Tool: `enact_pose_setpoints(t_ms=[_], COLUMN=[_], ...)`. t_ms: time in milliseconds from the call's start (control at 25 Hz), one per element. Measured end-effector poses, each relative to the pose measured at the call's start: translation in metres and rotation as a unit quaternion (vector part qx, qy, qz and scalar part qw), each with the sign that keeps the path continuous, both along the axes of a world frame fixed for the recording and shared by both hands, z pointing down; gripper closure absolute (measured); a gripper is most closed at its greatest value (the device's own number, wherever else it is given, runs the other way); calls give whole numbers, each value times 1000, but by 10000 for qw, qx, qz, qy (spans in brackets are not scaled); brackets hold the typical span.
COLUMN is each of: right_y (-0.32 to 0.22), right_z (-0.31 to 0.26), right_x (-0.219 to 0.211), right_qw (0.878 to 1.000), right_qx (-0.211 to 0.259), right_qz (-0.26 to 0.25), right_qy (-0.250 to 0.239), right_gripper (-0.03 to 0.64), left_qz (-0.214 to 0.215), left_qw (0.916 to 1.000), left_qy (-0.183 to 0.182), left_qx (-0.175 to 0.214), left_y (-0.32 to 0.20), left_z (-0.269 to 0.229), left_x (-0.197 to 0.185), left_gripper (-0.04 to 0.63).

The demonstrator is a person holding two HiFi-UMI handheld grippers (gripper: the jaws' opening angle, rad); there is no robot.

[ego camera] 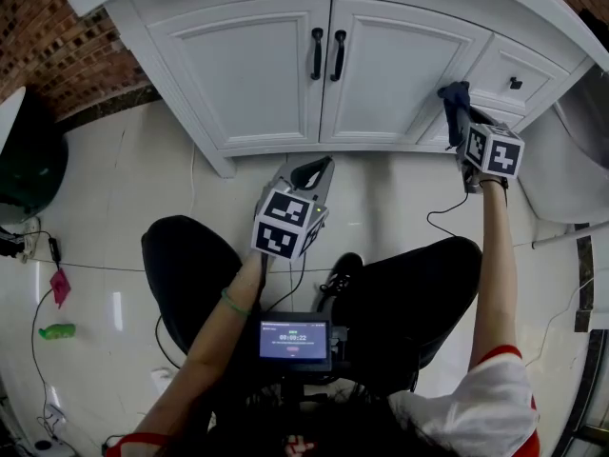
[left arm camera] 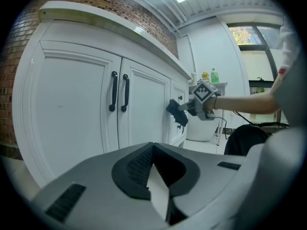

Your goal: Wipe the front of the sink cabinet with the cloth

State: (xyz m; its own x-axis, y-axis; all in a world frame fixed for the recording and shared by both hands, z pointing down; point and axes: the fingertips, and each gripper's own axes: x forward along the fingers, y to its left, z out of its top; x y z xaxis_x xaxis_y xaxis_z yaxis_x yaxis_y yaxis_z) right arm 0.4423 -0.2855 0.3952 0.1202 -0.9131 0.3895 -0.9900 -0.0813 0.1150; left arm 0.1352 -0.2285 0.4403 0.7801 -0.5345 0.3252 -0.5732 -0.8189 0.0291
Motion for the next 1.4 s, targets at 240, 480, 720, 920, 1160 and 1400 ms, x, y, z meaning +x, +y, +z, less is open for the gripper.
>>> enact_pose_setpoints(t_ms=[240, 480, 720, 920, 1160, 1400], right_y=[11, 11, 2, 0, -5, -11], right_z=[-142, -195, -136, -51, 53, 132], right_x=[-5, -1, 8, 6, 1, -5], right_qw=[9892, 9806, 9905, 9982, 9984, 9899], right_qx=[1422, 1864, 1233, 476, -485, -1351], right_qz=[-146, -45, 86, 128, 181, 309], right_qy=[311, 606, 603, 350, -234, -292], right_gripper=[554, 554, 554, 554, 554, 554], left_qz=[194, 432, 563, 565, 636, 560], left_qw=[9997, 9979, 9969, 9972, 9973, 9981], left_qy=[50, 148, 179, 84, -1, -94], left_qx=[162, 454, 516, 476, 372, 252], left_y=[5, 14, 23, 23, 26, 20], left_z=[-17, -43, -51, -45, -33, -19], left_x=[22, 46, 55, 56, 58, 48], left_gripper=[575, 575, 575, 575, 575, 575])
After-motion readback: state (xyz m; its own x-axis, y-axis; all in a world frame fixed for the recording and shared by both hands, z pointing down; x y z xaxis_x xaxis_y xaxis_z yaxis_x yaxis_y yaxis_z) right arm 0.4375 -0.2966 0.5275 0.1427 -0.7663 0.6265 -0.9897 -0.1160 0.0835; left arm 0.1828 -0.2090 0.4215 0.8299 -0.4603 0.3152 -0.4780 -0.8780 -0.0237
